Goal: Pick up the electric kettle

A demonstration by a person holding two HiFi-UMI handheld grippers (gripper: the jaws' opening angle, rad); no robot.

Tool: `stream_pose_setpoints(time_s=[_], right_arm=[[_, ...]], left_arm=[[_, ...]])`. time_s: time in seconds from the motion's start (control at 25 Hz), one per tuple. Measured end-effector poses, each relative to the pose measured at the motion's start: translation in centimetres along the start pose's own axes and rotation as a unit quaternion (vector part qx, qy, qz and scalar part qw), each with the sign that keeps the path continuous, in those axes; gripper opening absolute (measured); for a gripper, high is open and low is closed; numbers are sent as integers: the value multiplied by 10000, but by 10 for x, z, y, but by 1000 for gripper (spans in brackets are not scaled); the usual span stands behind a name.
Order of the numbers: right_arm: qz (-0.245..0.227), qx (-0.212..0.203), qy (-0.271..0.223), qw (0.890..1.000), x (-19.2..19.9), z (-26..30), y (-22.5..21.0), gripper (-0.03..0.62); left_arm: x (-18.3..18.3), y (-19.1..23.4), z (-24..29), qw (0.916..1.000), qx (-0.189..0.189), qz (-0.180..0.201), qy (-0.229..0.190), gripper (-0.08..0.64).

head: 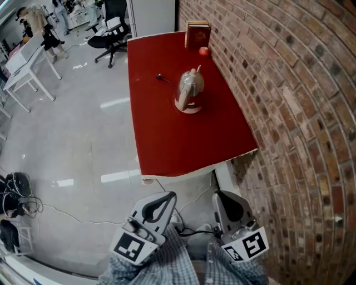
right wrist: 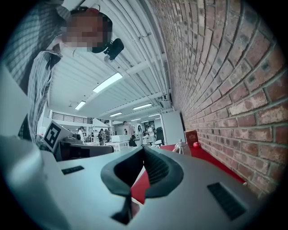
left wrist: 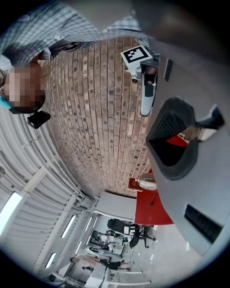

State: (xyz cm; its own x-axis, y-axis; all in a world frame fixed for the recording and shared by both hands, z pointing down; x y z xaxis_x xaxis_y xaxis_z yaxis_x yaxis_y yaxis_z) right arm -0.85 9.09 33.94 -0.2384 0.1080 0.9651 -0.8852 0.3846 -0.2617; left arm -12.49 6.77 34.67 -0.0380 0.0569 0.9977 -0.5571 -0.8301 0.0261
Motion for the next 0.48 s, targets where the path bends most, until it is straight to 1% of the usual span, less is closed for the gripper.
stream_pose_setpoints(time_s=[0.16,0.24,0.48], right_arm=[[-29,91,29,10000,5,8,14,8],[-71,122,52,9999,6,11,17,8],[-65,253,75,9996,0,15,2,8]], left_arm=[[4,11,-7,9999,133,-33,2,8],[4,16,-9,9999,142,-61,2,8],[4,23,2,9998,146,-152,-2,8]])
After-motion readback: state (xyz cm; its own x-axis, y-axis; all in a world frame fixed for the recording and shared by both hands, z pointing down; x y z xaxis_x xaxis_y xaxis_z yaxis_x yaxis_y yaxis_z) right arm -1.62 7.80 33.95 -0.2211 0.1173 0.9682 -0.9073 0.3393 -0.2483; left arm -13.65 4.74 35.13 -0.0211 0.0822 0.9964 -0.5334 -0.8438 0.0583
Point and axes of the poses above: the fingertips, and each gripper's own axes: z forward along the fingers, y to its left, x out of its underside, the point moved 1 cm from there along -z, backward along the fingers, and after that the axes turned 8 degrees about z, right-handed, at the moved point
